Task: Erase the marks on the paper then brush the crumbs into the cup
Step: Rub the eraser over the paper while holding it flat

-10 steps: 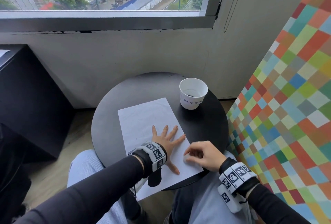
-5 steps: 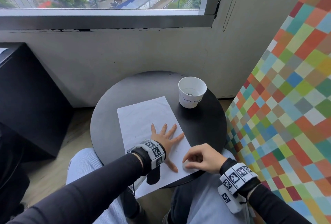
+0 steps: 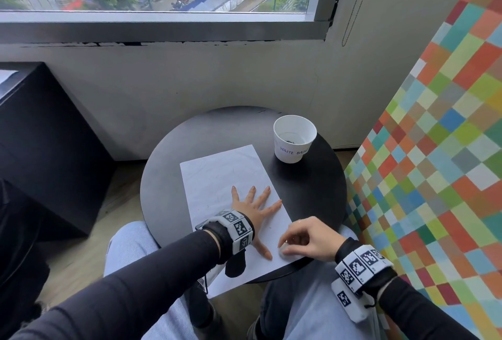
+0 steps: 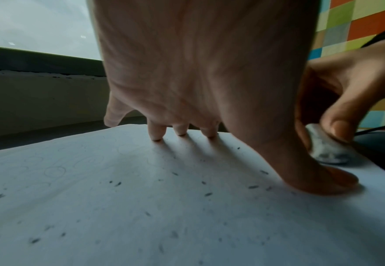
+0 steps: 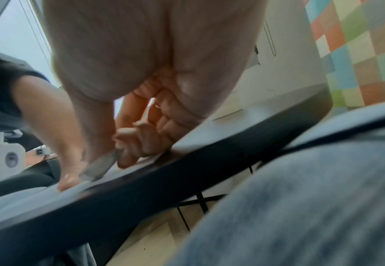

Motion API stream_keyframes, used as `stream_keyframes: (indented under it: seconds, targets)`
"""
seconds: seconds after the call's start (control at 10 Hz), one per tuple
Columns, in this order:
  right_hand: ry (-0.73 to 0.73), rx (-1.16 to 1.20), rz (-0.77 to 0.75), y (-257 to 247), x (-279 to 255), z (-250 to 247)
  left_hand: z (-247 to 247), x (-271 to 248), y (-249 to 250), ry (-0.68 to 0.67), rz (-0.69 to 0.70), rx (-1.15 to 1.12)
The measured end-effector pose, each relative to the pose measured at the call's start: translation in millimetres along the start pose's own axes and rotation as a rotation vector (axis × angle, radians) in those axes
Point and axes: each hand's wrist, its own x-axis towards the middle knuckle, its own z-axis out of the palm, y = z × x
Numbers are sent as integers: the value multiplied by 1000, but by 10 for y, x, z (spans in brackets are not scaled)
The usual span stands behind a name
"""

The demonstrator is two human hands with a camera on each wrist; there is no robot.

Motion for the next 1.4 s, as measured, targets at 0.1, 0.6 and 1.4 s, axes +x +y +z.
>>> stream_keyframes:
  seconds: [0.1,0.6,1.4]
  targets:
    - [138,-35,21,24,4,-49,0,14,-6,5,5,-5]
    - [40,24,68,21,-67,-59,4,25,2,5,-3,1]
    - [159,-196,77,-35,264,-167,51,42,-44,26,21,-22]
